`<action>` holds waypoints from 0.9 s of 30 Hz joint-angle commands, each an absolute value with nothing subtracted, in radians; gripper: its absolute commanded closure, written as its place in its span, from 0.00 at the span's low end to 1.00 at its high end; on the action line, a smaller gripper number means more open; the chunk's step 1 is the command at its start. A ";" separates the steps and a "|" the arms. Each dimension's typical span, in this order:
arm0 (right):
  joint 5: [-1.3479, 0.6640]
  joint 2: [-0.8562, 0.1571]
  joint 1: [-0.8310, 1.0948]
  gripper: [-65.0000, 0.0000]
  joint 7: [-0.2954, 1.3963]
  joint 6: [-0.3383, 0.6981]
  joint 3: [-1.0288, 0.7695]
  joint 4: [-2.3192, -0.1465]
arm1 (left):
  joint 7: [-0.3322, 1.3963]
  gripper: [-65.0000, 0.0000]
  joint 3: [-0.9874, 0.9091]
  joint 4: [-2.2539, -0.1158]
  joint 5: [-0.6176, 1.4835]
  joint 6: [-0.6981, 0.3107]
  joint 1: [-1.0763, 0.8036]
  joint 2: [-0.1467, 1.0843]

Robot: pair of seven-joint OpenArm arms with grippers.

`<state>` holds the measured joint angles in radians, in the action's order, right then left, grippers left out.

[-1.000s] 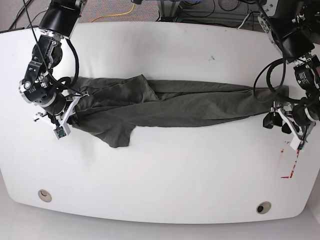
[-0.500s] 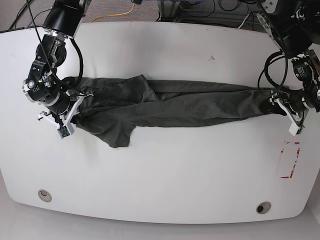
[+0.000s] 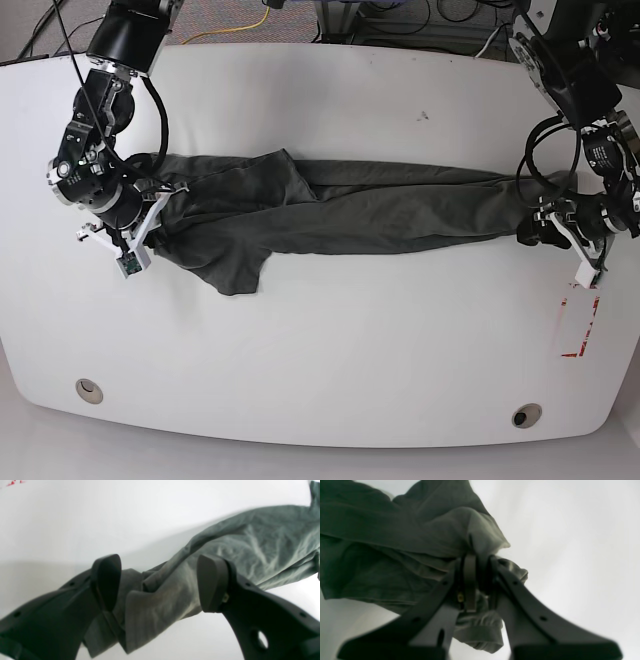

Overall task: Layout the t-shirt on the table in an organized manner, then fold the t-shirt properly
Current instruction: 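Hold the shirt with the right gripper and adjust the left gripper's grip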

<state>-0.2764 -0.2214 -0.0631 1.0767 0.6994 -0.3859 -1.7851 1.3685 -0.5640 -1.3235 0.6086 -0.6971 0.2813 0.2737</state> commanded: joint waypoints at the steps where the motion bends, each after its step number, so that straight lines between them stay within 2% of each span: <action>1: -0.288 -0.234 -0.077 0.90 1.055 0.698 -0.389 -1.802 | 1.351 0.31 -0.541 -1.294 0.631 -0.698 0.315 0.280; 9: -0.288 -0.234 -0.077 0.90 1.055 0.698 -0.389 -1.802 | 1.270 0.31 -0.486 -1.176 0.633 -0.698 0.325 0.278; 15: -0.288 -0.234 -0.077 0.90 1.055 0.698 -0.389 -1.802 | 1.287 0.31 -0.483 -1.178 0.639 -0.698 0.318 0.277; 27: -0.288 -0.234 -0.077 0.90 1.055 0.698 -0.389 -1.802 | 1.326 0.32 -0.484 -1.179 0.780 -0.698 0.272 0.315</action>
